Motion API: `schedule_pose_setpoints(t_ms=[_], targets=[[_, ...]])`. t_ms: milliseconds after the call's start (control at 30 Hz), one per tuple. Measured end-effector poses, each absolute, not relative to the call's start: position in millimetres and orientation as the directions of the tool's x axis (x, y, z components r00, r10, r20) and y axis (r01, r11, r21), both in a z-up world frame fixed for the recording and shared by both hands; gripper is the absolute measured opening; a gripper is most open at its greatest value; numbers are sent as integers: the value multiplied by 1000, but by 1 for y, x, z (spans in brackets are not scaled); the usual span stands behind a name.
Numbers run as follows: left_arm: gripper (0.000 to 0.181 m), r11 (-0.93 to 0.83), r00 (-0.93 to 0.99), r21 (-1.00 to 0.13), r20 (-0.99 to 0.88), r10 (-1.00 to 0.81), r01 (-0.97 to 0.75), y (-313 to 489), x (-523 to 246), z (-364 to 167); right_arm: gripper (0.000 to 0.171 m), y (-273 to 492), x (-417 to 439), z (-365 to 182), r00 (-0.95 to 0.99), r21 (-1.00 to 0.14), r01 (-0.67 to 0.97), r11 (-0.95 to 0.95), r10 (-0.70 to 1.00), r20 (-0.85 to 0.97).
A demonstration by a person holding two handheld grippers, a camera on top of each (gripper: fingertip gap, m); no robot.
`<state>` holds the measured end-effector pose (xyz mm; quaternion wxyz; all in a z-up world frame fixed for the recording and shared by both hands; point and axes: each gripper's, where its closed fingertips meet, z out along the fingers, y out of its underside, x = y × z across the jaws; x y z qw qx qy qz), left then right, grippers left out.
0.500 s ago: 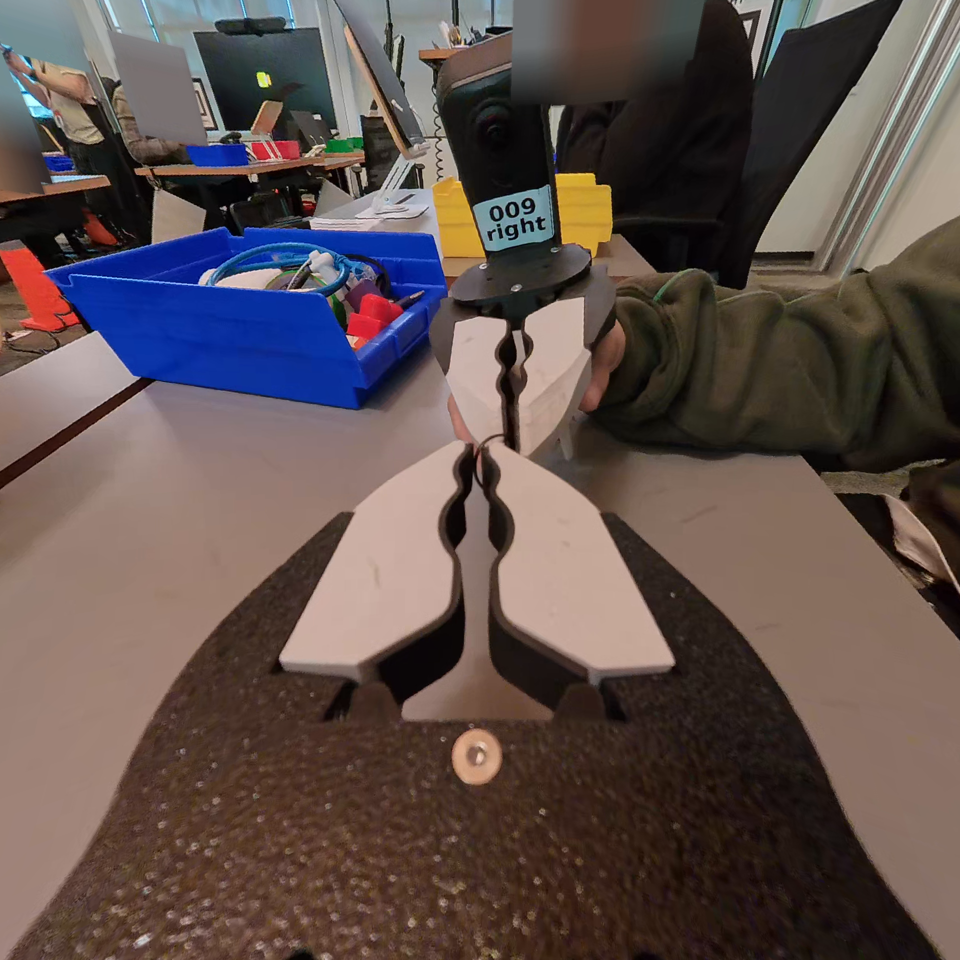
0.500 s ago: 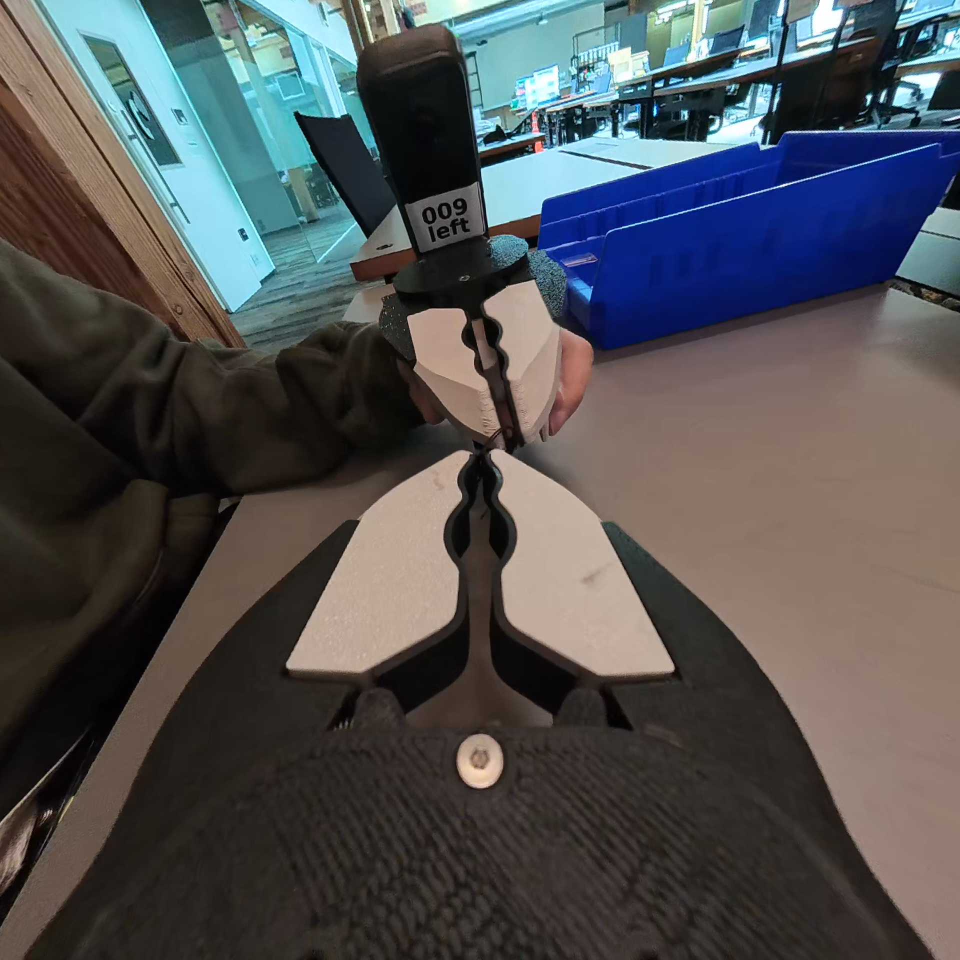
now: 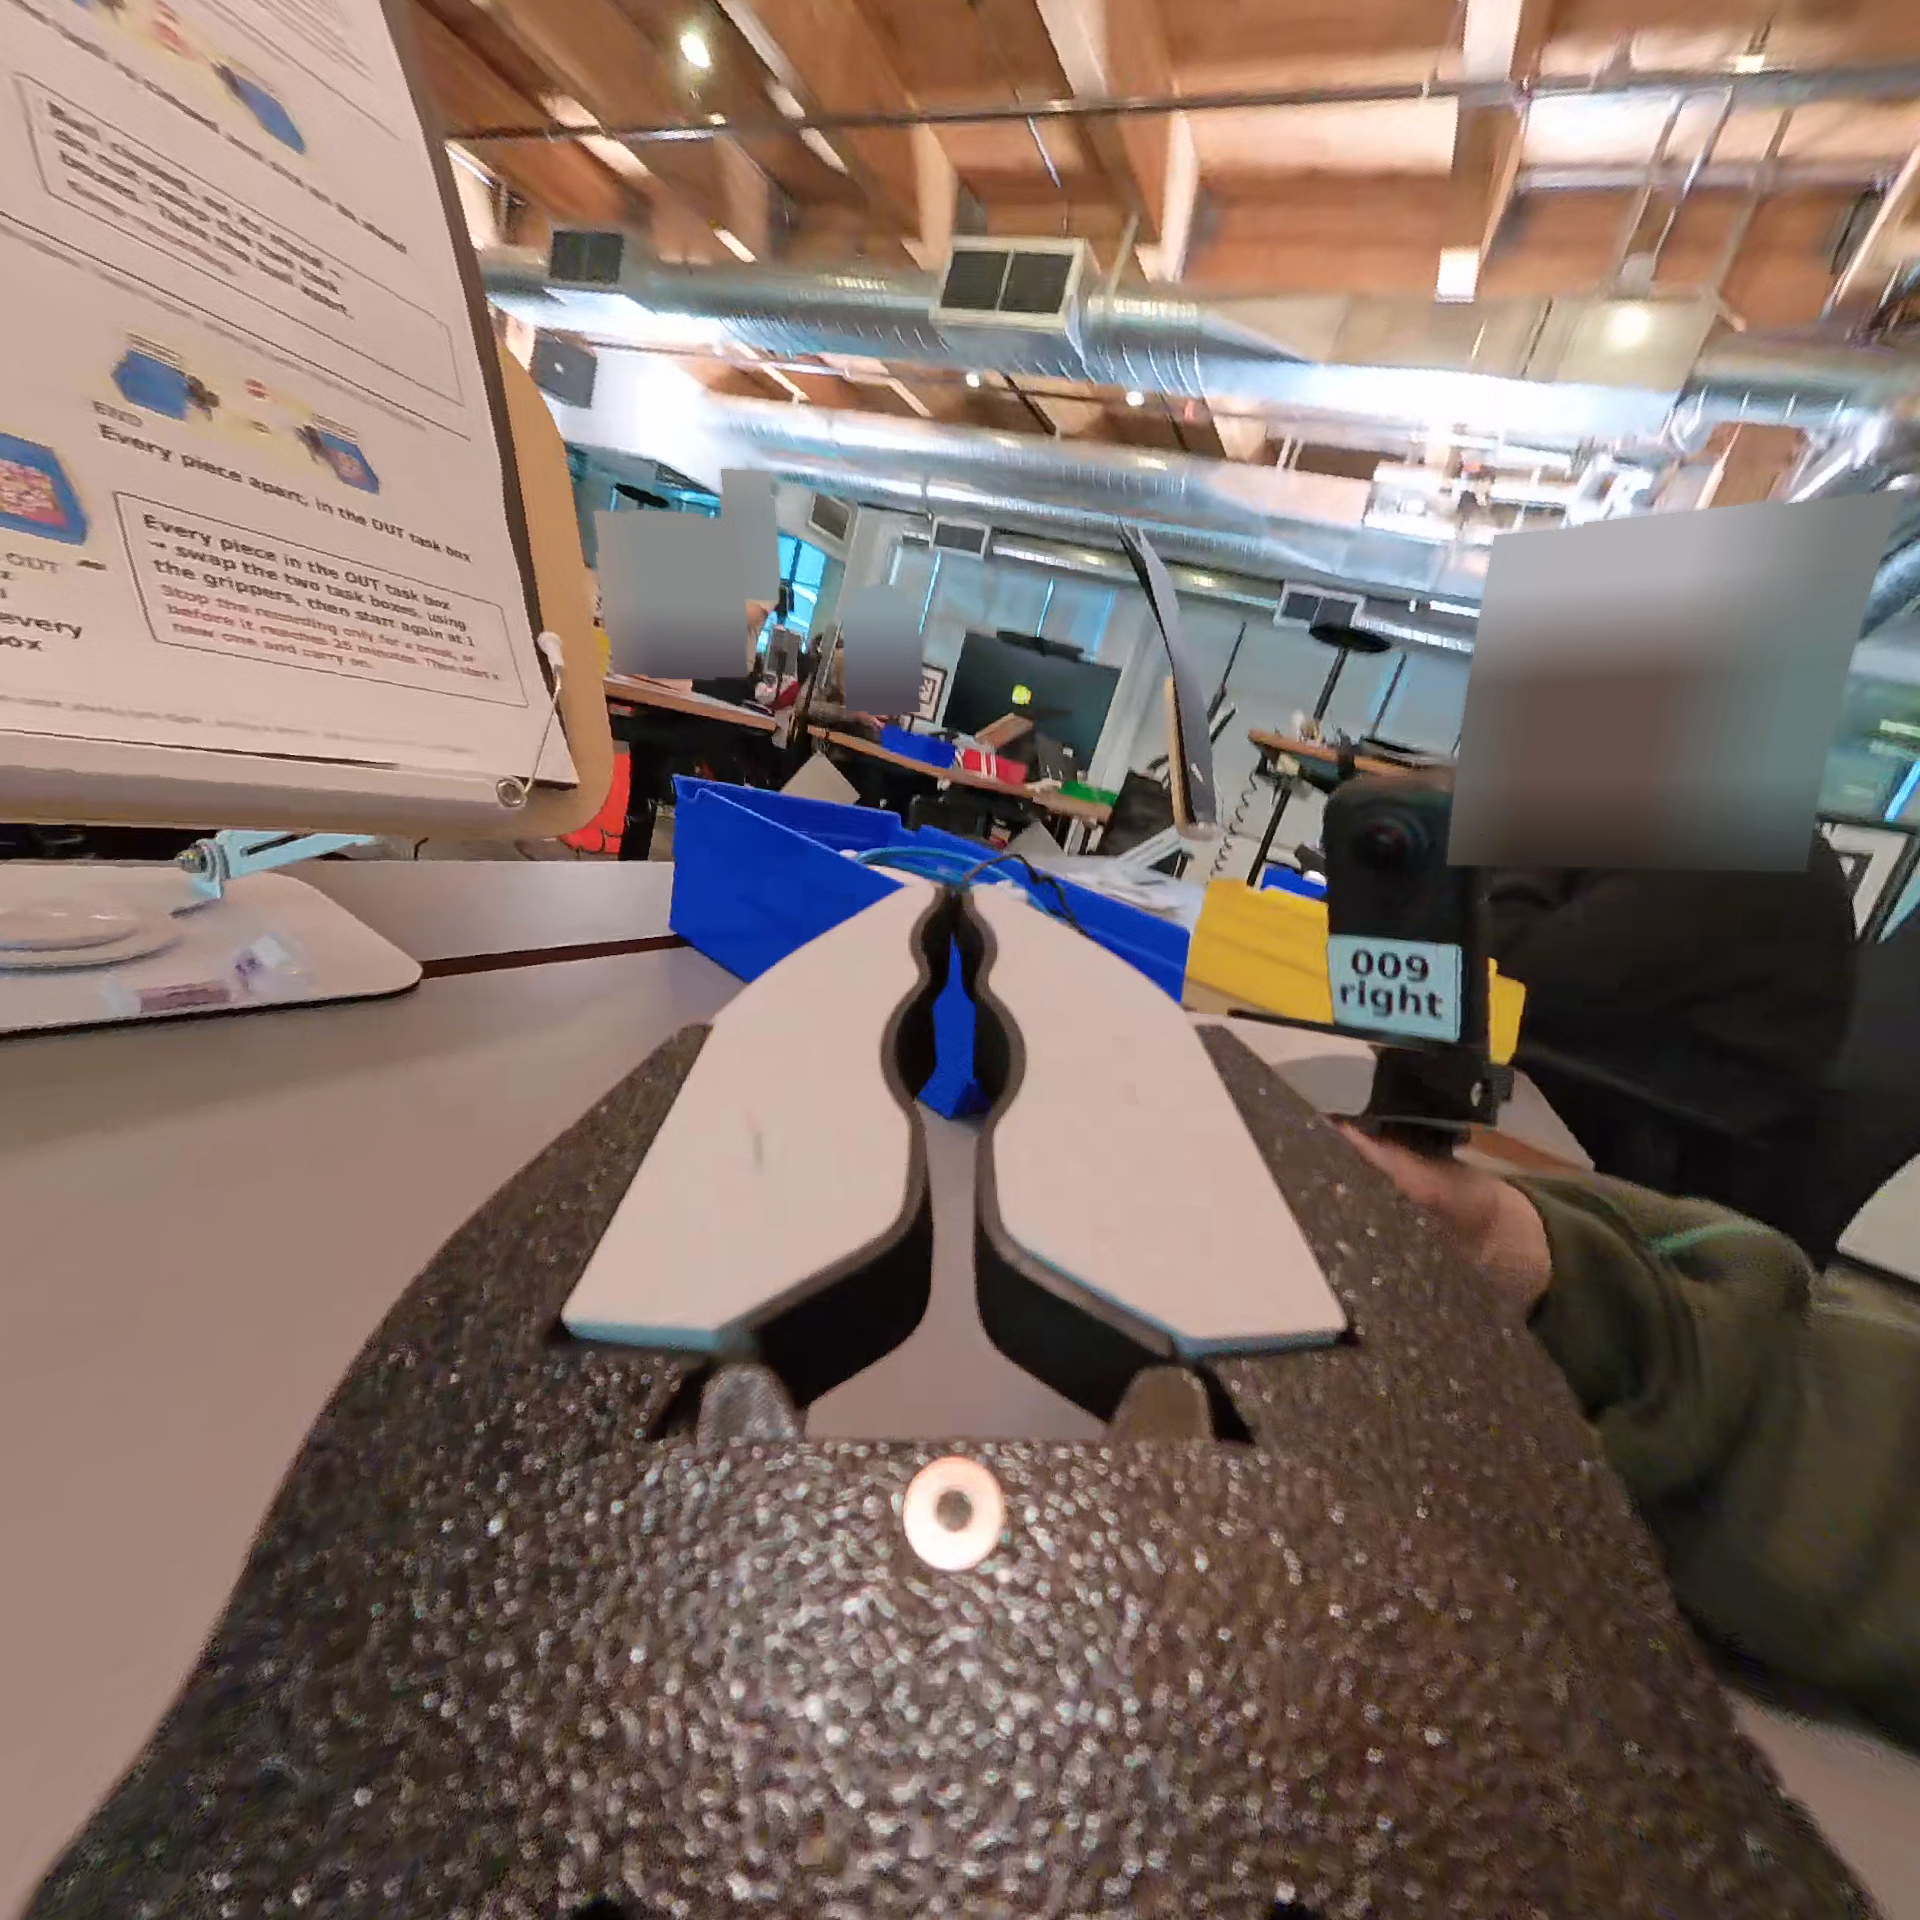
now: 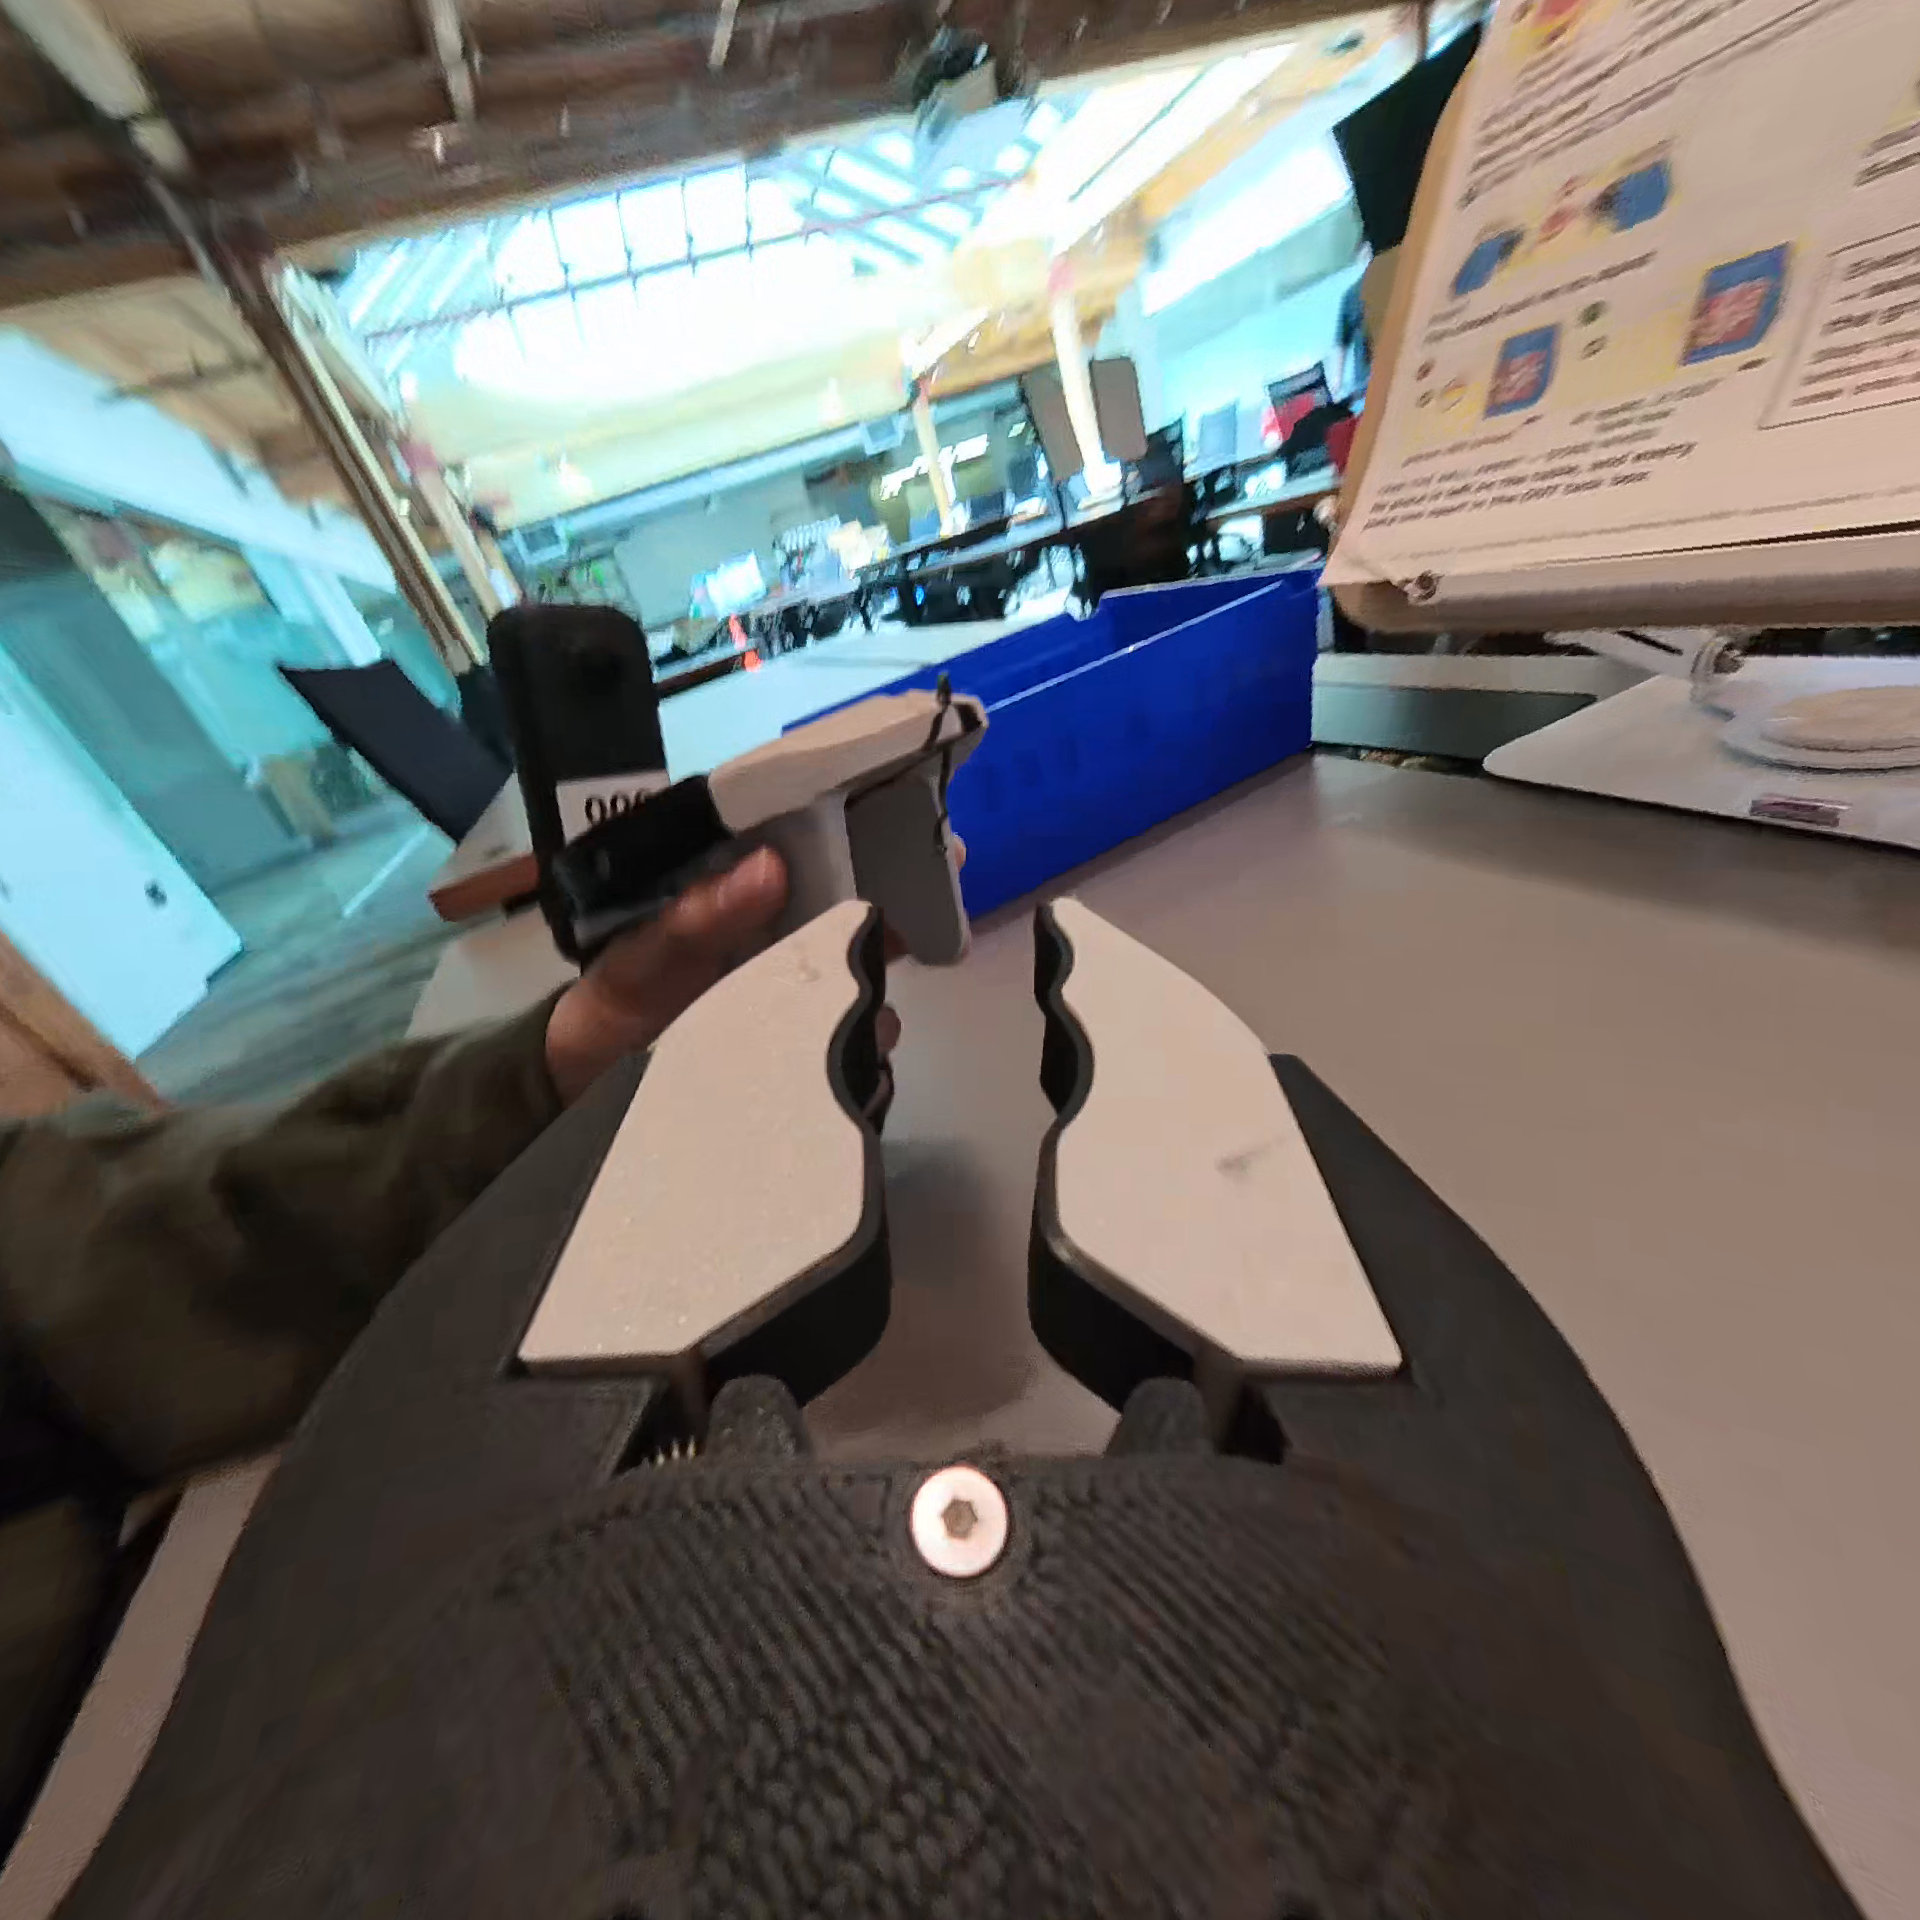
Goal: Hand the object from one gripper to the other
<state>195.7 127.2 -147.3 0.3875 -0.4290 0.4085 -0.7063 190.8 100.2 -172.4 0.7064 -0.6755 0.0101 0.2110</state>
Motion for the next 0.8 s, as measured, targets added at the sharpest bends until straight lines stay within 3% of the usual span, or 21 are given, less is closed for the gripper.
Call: schedule_pose_setpoints(t_ms=[133,333,500,700,800], targets=[[1,-446,-372,-872,353,-858,202,115,198,-143,25,101,188,-167,935,-960,-273,60,252,-250],[1,-456,-393,-872,361,-846,180,107,199,-147,3,96,189,-158,949,-966,-230,121,246,-195],[1,-471,-397,-864,375,-838,179,109,199,-147,3,97,189,-163,945,-968,-234,88,254,-206],[1,-426,-398,-891,338,-853,156,108,200,-150,1,97,187,-166,950,-981,-187,60,265,-165],[4,-296,-406,-949,228,-885,111,106,199,-154,1,97,193,-173,963,-993,-118,14,245,-111]])
